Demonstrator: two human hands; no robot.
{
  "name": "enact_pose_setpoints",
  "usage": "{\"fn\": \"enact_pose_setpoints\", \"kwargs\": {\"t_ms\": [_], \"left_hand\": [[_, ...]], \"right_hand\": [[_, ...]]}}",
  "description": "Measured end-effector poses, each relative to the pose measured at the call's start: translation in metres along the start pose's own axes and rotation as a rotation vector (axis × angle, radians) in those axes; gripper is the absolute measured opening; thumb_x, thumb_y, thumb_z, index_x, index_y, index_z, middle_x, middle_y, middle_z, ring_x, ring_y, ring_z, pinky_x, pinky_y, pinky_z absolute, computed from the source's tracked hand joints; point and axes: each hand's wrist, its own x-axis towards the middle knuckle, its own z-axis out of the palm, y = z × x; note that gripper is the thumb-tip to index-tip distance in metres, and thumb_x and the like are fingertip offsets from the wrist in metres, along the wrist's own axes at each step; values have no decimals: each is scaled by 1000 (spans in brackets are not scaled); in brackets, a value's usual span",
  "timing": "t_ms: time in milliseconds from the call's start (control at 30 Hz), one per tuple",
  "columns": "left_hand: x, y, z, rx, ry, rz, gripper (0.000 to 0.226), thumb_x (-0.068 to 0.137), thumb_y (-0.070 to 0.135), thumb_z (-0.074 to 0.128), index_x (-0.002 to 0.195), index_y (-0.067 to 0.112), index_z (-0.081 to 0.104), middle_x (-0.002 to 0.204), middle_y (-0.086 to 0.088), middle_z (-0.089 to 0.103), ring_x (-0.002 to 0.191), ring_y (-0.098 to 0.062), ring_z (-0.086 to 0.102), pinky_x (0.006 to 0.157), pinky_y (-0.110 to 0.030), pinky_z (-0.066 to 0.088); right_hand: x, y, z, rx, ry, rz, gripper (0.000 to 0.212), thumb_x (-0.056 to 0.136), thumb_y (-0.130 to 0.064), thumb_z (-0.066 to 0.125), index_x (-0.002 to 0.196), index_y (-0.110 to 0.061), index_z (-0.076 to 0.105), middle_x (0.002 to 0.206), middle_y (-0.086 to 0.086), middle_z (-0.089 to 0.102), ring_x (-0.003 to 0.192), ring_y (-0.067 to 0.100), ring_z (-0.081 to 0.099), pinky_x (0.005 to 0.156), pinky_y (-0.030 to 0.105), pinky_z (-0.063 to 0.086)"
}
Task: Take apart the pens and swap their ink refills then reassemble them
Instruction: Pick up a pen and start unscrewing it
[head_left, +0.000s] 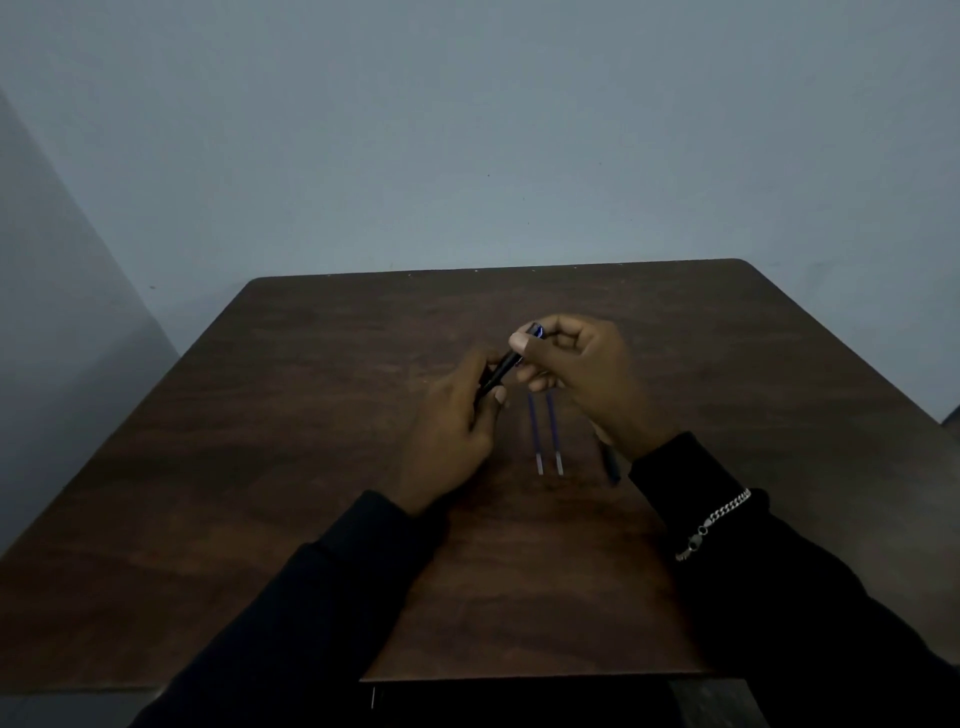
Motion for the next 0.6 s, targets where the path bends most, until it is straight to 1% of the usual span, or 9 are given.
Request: {"fn": "enact_pose_setpoints", "kwargs": {"t_ms": [67,100,167,233,267,400,433,533,600], "left_hand": [[-1,3,1,-9,-4,-5,19,109,19,56,127,20,57,100,8,69,82,-9,67,67,-33,54],[-1,4,0,-30,6,8,17,110,22,55,126,19,58,98,7,70,80,-11,68,66,-36,55],[0,4,0,-55,32,33,18,112,26,53,124,17,61,91,8,71,77,-10,69,63,-31,54],[0,4,0,-40,60,35,17,112,25,51,119,16,63,82,9,67,73,-7,67,61,-24,49],[1,3,0,-27,72,32,16,112,24,51,116,15,64,79,9,66,70,-6,65,60,-23,46],[1,0,2,-5,91,36,18,113,21,50,114,15,68,76,8,63,63,-10,58,56,-30,45],[2,1,2,-7,100,37,19,113,21,51,116,15,69,76,8,64,62,-11,57,55,-30,44],[1,3,1,-15,132,48,22,112,20,52,125,17,71,79,9,68,62,-12,58,55,-24,41],[0,3,-1,-20,132,37,24,112,20,53,127,17,71,82,6,71,63,-13,60,55,-28,44]], "right_hand": [[0,1,-2,16,-21,-19,6,93,-21,77,96,-16,78,84,13,78,71,19,76,62,25,60],[-1,1,-2,20,-39,-25,6,94,-19,76,97,-15,77,85,13,78,72,20,76,62,25,60],[-2,2,-1,19,-69,-35,8,95,-17,73,101,-12,76,86,11,78,75,21,76,62,25,59],[-3,1,0,4,-88,-42,9,97,-14,71,104,-10,75,87,8,78,77,20,76,63,25,59],[-4,0,1,-4,-96,-43,10,98,-13,70,105,-10,74,87,7,78,78,20,75,63,26,59],[-6,-3,2,-18,-113,-53,11,99,-11,67,107,-7,73,90,10,78,83,24,75,64,28,59],[-6,-4,2,-19,-112,-54,12,100,-10,66,108,-5,72,91,11,77,82,23,75,64,27,59],[-7,-4,2,-22,-113,-56,15,100,-8,65,110,1,71,88,6,77,79,15,75,63,24,59],[-8,-5,2,-26,-114,-61,16,100,-8,65,111,2,71,87,6,77,79,14,75,63,24,59]]}}
